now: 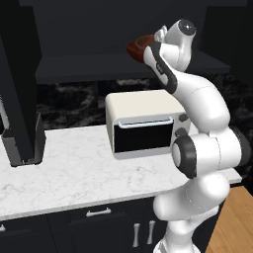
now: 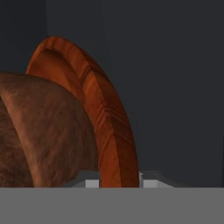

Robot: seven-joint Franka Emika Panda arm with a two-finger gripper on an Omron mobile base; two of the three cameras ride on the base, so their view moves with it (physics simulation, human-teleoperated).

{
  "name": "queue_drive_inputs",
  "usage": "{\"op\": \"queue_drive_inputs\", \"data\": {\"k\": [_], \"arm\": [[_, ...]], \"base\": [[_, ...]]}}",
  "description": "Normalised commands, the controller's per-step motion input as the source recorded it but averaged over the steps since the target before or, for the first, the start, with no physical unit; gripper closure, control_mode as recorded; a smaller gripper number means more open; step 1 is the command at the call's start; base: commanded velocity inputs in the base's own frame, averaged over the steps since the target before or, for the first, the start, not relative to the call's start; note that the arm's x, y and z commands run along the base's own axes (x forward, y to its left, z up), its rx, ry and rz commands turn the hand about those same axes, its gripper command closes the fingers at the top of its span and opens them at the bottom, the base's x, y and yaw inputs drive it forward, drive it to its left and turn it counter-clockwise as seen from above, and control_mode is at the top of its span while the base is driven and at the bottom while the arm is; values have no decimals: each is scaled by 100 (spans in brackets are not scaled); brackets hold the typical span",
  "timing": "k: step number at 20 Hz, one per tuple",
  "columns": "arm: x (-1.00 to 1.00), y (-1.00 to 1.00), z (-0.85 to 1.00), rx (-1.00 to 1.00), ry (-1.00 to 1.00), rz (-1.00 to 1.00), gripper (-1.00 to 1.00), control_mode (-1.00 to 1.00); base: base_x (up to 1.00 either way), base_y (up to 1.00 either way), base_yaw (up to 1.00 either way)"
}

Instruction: Pick up the bowls on the counter and stack them on top of one another in the open cabinet. Place the smaller bowl on top of the larger bowl.

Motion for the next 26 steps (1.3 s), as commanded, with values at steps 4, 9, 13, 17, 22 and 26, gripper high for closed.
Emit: {"op": "queue_drive_inputs", "data": {"k": [4,9,13,17,22,26], "arm": [[21,0,-16,0,-17,3,-100,-100],[8,1,-4,0,-36,2,-100,-100],[0,2,1,0,-40,0,-100,-100],[-22,0,18,0,-14,0,-100,-100],[-31,0,41,0,-17,0,-100,-100],[-51,0,30,0,-4,0,-100,-100]], "base": [[0,0,0],[0,0,0],[0,0,0],[0,0,0],[0,0,0],[0,0,0]]}}
